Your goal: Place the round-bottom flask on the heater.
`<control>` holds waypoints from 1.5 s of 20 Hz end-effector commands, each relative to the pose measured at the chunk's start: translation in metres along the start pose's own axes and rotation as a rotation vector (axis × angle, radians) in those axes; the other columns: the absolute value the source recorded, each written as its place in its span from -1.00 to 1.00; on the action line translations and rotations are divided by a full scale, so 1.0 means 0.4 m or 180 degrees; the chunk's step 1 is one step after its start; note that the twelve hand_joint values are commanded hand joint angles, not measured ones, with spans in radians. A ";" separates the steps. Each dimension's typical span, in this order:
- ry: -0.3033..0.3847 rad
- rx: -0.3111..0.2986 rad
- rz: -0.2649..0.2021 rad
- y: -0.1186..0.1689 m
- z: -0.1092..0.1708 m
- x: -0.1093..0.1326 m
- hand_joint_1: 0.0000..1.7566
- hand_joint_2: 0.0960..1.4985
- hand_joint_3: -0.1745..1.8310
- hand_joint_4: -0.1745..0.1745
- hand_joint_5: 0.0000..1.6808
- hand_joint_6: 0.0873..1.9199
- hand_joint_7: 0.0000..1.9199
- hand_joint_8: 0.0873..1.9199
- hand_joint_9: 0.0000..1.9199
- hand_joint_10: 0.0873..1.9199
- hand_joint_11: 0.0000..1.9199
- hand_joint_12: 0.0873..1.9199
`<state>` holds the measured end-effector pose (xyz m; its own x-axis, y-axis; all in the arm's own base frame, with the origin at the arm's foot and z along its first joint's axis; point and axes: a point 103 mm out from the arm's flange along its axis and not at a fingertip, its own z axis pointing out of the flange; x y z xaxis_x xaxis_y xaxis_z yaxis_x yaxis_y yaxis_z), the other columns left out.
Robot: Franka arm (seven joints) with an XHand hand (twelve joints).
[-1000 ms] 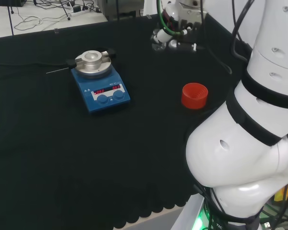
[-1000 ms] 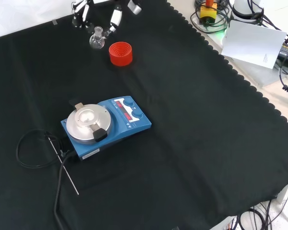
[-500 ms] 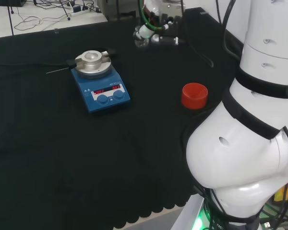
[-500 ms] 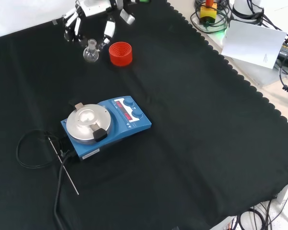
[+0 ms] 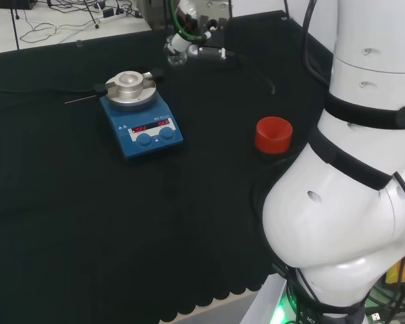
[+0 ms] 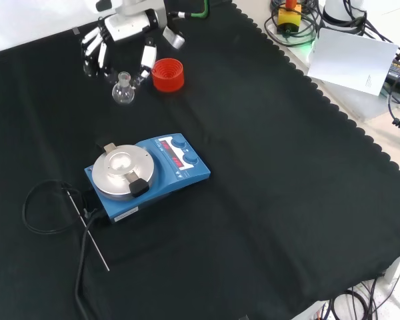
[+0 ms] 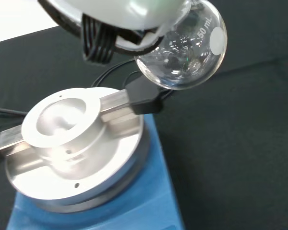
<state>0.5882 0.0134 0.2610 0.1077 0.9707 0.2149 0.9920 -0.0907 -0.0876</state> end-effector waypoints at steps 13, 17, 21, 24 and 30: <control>0.0097 0.0152 -0.0151 0.063 0.067 0.154 0.29 -0.22 -0.02 0.03 0.37 -0.05 -0.53 -0.33 -0.31 -0.44 -0.73 0.40; 0.0081 0.0188 -0.0179 0.082 0.082 0.172 0.29 -0.22 -0.02 0.03 0.37 -0.05 -0.53 -0.33 -0.31 -0.44 -0.73 0.40; -0.0026 0.0234 -0.0207 0.093 0.089 0.241 0.29 -0.22 -0.02 0.03 0.37 -0.05 -0.53 -0.33 -0.31 -0.44 -0.73 0.40; -0.0003 0.0264 -0.0248 0.111 0.102 0.243 0.29 -0.22 -0.02 0.03 0.37 -0.05 -0.53 -0.33 -0.31 -0.44 -0.73 0.40; 0.0038 0.0296 -0.0300 0.134 0.130 0.210 0.29 -0.22 -0.02 0.03 0.37 -0.05 -0.53 -0.33 -0.31 -0.44 -0.73 0.40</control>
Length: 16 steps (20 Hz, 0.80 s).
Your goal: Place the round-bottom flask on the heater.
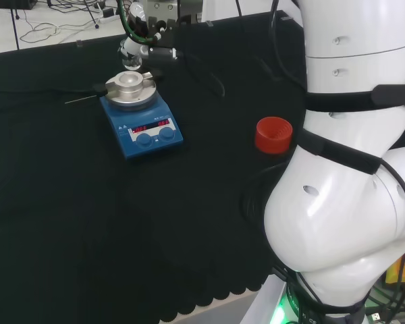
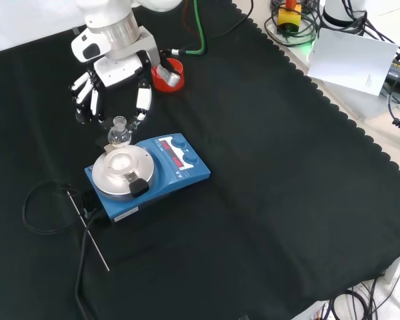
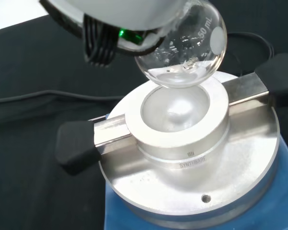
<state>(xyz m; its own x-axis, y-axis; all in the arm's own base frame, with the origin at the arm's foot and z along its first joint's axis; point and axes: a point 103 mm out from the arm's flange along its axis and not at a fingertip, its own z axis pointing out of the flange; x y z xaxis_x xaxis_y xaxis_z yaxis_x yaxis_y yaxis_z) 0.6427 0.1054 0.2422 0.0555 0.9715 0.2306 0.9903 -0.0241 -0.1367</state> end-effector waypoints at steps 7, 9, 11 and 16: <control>-0.0001 0.0125 -0.0132 0.035 0.059 -0.012 0.29 -0.22 -0.02 0.02 0.37 -0.05 -0.53 -0.32 -0.32 -0.43 -0.73 0.40; 0.0015 0.0143 -0.0136 0.041 0.065 -0.016 0.29 -0.22 -0.02 0.02 0.37 -0.05 -0.53 -0.32 -0.32 -0.43 -0.73 0.40; 0.0021 0.0159 -0.0138 0.046 0.071 -0.018 0.29 -0.22 -0.02 0.02 0.37 -0.05 -0.53 -0.32 -0.32 -0.43 -0.73 0.40; 0.0022 0.0182 -0.0151 0.054 0.074 -0.010 0.29 -0.22 -0.02 0.02 0.37 -0.05 -0.53 -0.32 -0.32 -0.43 -0.73 0.40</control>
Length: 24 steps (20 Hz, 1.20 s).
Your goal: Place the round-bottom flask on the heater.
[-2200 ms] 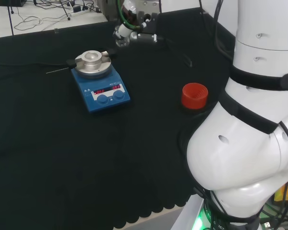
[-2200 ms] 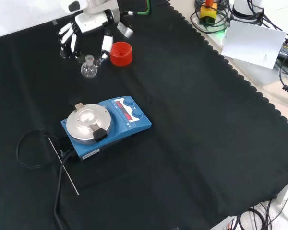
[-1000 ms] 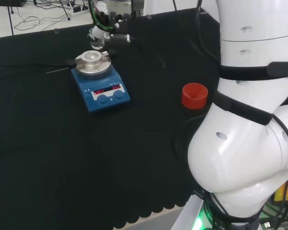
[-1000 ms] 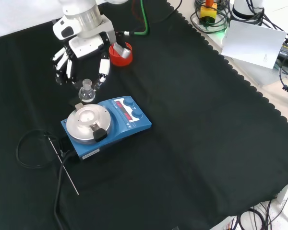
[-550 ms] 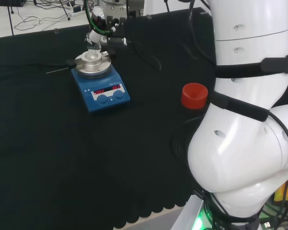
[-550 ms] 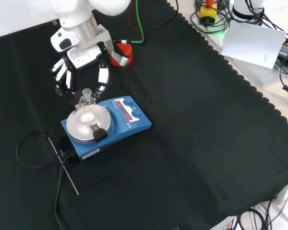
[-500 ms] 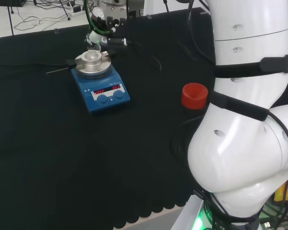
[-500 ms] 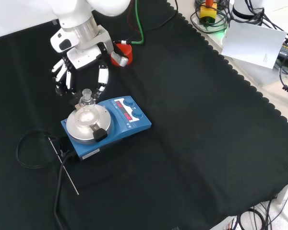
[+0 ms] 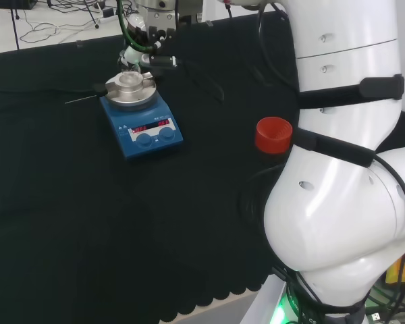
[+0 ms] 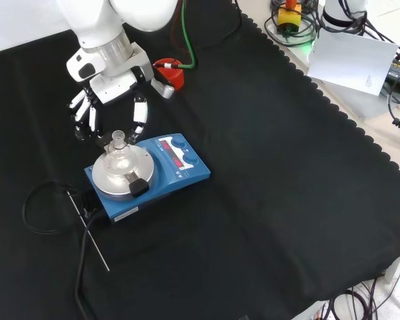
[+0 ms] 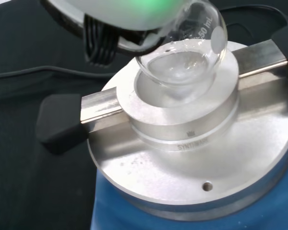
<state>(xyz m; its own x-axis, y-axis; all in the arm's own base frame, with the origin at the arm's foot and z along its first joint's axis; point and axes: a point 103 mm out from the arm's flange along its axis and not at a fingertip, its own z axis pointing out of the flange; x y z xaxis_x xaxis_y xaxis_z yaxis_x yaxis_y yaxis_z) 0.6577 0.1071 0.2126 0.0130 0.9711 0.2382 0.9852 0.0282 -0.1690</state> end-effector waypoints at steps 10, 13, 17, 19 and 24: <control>-0.0027 0.0072 -0.0032 0.021 0.017 0.008 0.29 -0.22 -0.02 0.03 0.37 -0.05 -0.53 -0.32 -0.32 -0.43 -0.73 0.40; -0.0058 0.0114 -0.0036 0.036 0.045 0.017 0.29 -0.22 -0.02 0.03 0.37 -0.05 -0.53 -0.32 -0.32 -0.43 -0.73 0.40; -0.0078 0.0104 -0.0021 0.028 0.038 0.015 0.29 -0.22 -0.02 0.03 0.37 -0.05 -0.53 -0.32 -0.32 -0.43 -0.73 0.40; -0.0071 0.0104 -0.0019 0.028 0.038 0.012 0.29 -0.22 -0.02 0.03 0.37 -0.05 -0.53 -0.32 -0.32 -0.43 -0.73 0.40; -0.0022 0.0128 -0.0002 0.029 0.039 -0.002 0.29 -0.21 -0.03 0.03 0.36 -0.05 -0.54 -0.32 -0.32 -0.43 -0.73 0.41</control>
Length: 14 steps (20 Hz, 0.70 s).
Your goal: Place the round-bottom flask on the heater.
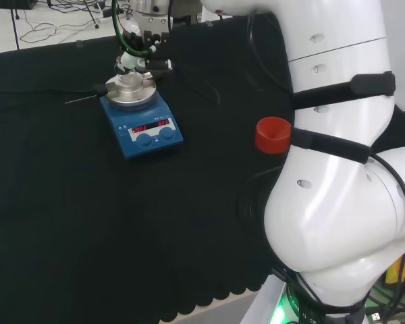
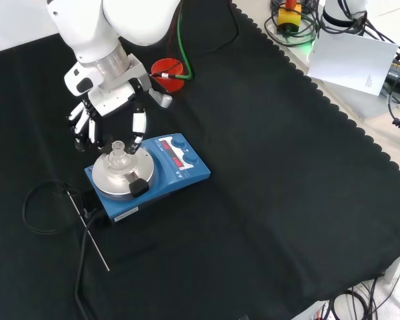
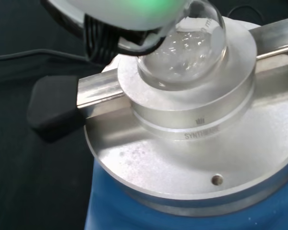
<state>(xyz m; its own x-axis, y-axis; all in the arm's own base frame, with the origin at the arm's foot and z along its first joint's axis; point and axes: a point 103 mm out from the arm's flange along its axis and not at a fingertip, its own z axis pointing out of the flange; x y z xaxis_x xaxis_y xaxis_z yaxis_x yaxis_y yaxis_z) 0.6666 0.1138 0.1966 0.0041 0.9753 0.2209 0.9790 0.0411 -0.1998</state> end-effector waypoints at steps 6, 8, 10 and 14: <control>0.0119 0.0017 -0.0014 -0.006 0.000 -0.037 0.18 0.10 -0.45 0.24 0.12 -0.08 -0.64 -0.28 -0.41 -0.36 -0.78 0.42; 0.0109 0.0019 -0.0016 -0.009 -0.003 -0.038 0.14 -0.10 -0.27 -0.16 -0.12 -0.14 -0.68 -0.29 -0.44 -0.35 -0.80 0.42; 0.0111 0.0034 -0.0020 -0.012 -0.006 -0.038 0.12 -0.21 -0.15 -0.27 -0.25 -0.17 -0.70 -0.29 -0.46 -0.34 -0.82 0.43; 0.0107 0.0025 -0.0036 -0.021 -0.014 -0.039 0.11 -0.27 -0.11 -0.28 -0.35 -0.21 -0.72 -0.29 -0.48 -0.34 -0.83 0.43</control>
<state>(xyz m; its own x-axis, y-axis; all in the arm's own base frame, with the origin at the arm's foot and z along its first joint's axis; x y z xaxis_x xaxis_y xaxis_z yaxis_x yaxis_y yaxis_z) 0.6622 0.0983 0.1969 0.0042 0.9669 0.2550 0.9770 0.0504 -0.2071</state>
